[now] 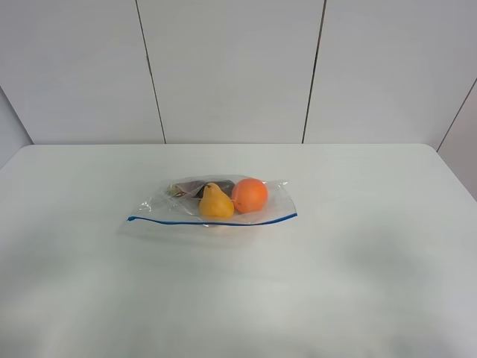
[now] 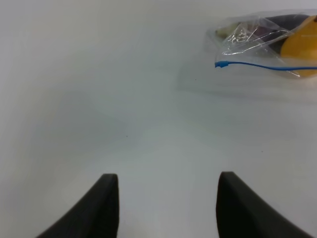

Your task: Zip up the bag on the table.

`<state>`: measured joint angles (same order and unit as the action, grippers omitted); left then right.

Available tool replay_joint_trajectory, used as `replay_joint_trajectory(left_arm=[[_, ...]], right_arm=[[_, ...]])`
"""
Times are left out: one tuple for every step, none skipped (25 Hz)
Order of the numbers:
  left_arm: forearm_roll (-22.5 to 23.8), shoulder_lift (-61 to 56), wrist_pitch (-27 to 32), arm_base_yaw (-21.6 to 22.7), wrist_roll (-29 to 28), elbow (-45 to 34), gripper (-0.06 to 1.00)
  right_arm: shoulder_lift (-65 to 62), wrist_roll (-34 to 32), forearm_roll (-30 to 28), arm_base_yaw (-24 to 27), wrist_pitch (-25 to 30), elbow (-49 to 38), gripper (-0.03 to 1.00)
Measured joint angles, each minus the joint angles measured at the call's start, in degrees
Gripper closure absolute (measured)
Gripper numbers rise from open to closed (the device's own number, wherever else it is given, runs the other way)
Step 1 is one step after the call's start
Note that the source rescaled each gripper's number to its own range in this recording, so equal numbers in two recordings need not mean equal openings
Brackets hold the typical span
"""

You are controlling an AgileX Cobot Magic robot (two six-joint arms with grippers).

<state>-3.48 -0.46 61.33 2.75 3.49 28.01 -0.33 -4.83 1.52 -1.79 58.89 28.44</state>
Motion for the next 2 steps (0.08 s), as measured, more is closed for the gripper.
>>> replay_joint_trajectory(left_arm=[[0.0, 0.0, 0.0, 0.0, 0.0, 0.0, 0.19], [0.0, 0.0, 0.0, 0.0, 0.0, 0.0, 0.19]], right_arm=[[0.0, 0.0, 0.0, 0.0, 0.0, 0.0, -0.03], [0.0, 0.0, 0.0, 0.0, 0.0, 0.0, -0.03]])
